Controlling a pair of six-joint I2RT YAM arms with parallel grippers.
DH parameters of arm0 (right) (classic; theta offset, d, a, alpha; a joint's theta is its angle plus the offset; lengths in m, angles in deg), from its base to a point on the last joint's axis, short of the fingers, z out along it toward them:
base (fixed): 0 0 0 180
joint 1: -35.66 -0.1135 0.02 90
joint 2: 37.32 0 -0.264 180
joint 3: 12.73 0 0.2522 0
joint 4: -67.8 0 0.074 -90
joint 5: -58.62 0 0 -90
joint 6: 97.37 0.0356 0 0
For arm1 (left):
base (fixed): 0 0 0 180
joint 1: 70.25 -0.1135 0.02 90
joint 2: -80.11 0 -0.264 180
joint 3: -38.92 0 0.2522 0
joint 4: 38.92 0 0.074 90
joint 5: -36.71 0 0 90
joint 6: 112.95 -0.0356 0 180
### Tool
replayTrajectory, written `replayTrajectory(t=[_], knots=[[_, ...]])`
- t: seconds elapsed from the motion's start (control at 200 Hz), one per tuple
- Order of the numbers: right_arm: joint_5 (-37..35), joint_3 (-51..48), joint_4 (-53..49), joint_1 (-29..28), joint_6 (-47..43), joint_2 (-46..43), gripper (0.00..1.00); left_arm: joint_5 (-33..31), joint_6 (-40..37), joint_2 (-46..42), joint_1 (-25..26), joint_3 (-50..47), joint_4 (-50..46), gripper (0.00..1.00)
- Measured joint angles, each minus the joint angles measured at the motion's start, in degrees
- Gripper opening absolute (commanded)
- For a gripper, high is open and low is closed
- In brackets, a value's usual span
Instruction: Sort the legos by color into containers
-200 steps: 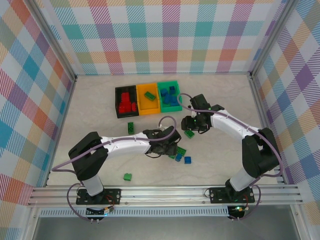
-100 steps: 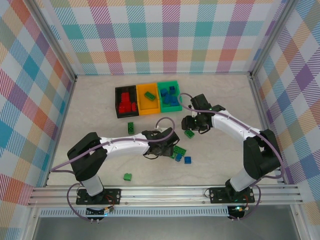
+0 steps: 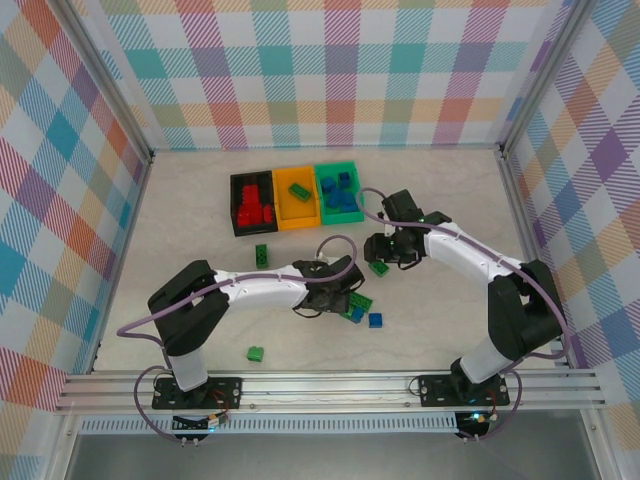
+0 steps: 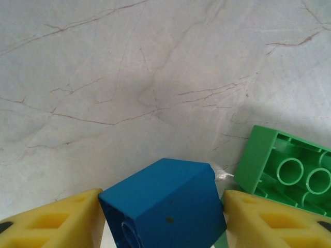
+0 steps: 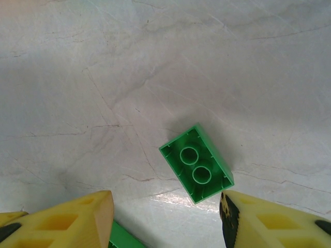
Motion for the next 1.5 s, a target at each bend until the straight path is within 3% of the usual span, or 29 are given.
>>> replayTrajectory(t=[0.18, 0.695, 0.865, 1.135, 1.425, 1.5], knots=[[0.0, -0.7, 0.0, 0.0, 0.0, -0.4, 0.57, -0.2, -0.2, -0.1, 0.0, 0.1, 0.0, 0.47], [0.0, -0.9, 0.5, 0.0, 0.0, -0.4, 0.57, -2.8, -0.2, -4.5, 0.0, -0.8, -1.8, 0.46], [0.0, -1.7, 0.6, 0.0, 0.0, -0.5, 0.57, -2.7, -1.1, -5.6, -2.1, 2.4, -2.8, 0.47], [-0.2, -5.5, 0.9, 0.0, 0.0, -4.7, 0.57, 0.0, -6.3, -1.2, -13.0, 19.6, -4.7, 0.48], [0.6, -11.5, 0.8, 0.0, 0.5, -12.2, 0.57, 5.2, -11.7, 15.3, -21.7, 44.3, -7.6, 0.51], [0.7, -12.7, 0.5, 0.0, 0.9, -13.7, 0.57, 6.4, -12.7, 20.0, -23.2, 50.8, -8.5, 0.55]])
